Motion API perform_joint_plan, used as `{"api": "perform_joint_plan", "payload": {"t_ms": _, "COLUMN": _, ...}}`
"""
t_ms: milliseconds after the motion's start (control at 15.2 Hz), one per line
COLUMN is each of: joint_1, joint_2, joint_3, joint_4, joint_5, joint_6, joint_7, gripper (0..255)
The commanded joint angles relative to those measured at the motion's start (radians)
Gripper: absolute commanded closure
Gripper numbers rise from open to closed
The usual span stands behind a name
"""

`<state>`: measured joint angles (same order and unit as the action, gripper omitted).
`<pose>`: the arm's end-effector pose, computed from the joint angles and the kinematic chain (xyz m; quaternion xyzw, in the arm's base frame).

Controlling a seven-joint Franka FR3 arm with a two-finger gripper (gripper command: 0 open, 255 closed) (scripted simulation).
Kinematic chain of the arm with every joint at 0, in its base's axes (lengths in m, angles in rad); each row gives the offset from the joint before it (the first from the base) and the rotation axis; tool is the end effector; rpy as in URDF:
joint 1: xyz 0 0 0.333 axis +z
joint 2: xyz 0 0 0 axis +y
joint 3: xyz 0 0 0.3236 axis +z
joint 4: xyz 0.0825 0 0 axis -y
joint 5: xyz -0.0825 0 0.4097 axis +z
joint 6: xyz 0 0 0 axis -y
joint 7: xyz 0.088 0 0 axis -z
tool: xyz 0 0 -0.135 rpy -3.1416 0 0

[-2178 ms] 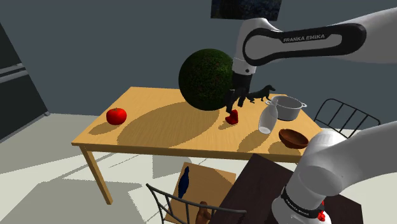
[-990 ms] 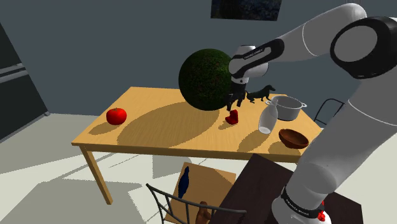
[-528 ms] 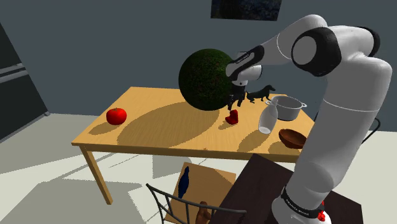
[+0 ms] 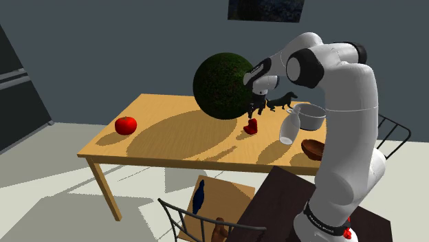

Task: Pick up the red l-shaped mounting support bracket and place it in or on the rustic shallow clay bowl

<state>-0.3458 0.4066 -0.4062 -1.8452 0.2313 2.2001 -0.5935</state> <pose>0.4972 -0.4305 0.2838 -0.9909 0.1335 -0.0046 0.0147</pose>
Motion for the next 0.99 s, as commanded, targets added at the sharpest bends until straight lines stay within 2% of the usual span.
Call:
{"api": "perform_joint_plan", "payload": {"t_ms": 0, "joint_1": -0.032, "joint_2": 0.077, "joint_3": 0.007, "joint_4": 0.076, "joint_5": 0.028, "joint_6": -0.004, "joint_7": -0.021, "gripper": 0}}
{"api": "perform_joint_plan", "payload": {"t_ms": 198, "joint_1": -0.074, "joint_2": 0.164, "joint_3": 0.015, "joint_4": 0.175, "joint_5": 0.053, "joint_6": -0.020, "joint_7": -0.039, "gripper": 0}}
{"api": "perform_joint_plan", "payload": {"t_ms": 660, "joint_1": -0.085, "joint_2": 0.222, "joint_3": 0.034, "joint_4": 0.160, "joint_5": 0.080, "joint_6": 0.050, "joint_7": -0.055, "gripper": 0}}
{"api": "perform_joint_plan", "payload": {"t_ms": 924, "joint_1": -0.085, "joint_2": 0.222, "joint_3": 0.034, "joint_4": 0.160, "joint_5": 0.080, "joint_6": 0.050, "joint_7": -0.055, "gripper": 0}}
